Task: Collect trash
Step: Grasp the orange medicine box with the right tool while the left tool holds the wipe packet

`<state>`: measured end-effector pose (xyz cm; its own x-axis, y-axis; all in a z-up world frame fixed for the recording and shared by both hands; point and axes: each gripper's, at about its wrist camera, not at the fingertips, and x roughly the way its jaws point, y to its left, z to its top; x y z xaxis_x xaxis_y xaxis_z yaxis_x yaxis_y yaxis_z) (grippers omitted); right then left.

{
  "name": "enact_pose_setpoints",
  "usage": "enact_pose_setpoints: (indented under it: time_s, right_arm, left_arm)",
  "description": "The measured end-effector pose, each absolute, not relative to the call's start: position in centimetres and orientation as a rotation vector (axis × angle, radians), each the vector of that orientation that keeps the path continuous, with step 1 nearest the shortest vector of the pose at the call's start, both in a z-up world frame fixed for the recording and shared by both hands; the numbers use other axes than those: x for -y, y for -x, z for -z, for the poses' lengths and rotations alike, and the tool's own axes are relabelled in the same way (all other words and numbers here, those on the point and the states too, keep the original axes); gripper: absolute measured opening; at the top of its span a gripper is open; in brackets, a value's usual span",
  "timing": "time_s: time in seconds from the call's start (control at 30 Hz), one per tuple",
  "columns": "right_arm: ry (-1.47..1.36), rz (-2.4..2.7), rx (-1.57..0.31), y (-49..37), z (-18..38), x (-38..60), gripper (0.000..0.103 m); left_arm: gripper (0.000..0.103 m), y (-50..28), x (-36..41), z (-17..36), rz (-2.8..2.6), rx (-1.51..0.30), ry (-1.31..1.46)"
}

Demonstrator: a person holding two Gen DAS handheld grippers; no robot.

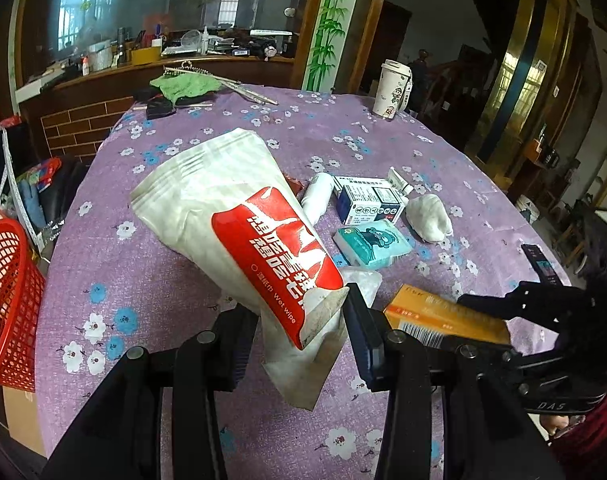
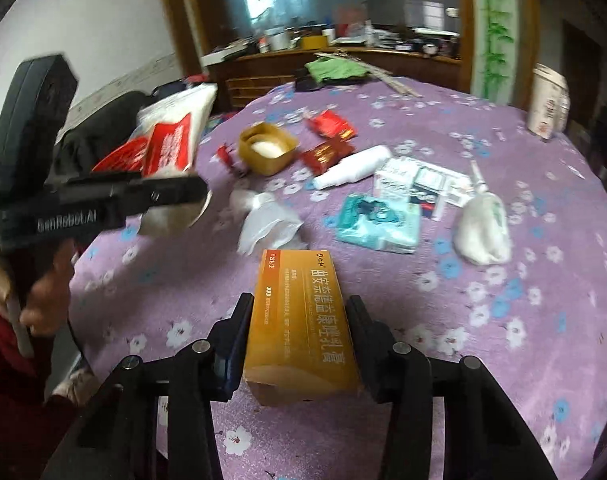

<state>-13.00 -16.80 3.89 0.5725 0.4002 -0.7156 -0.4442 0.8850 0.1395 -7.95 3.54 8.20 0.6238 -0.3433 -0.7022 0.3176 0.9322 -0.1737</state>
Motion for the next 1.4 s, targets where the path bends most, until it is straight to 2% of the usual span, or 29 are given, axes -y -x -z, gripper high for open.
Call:
enact_pose_setpoints:
  time_s: [0.53,0.7,1.07,1.4]
  right_arm:
    - [0.149,-0.478,-0.978,12.4,-0.3,14.9,0.051]
    - [0.117,-0.465,-0.953,12.5,-0.7,15.4,0.050]
    - [0.019,-0.379,-0.758,13.1,-5.2,16.0,0.050]
    - [0.021,-0.342,-0.721,12.3,-5.5,14.6,0.050]
  left_arm:
    - [0.041,8.0,-3.4,-7.5,0.375,-0.828,0.016]
    - [0.041,8.0,-3.4,-7.5,0.370,-0.821,0.012]
    - [0.041,8.4,-3.4,-7.9,0.358,-0.792,0.007]
    - [0.041,8.6,-3.7,-7.9,0.339,-0.783,0.006]
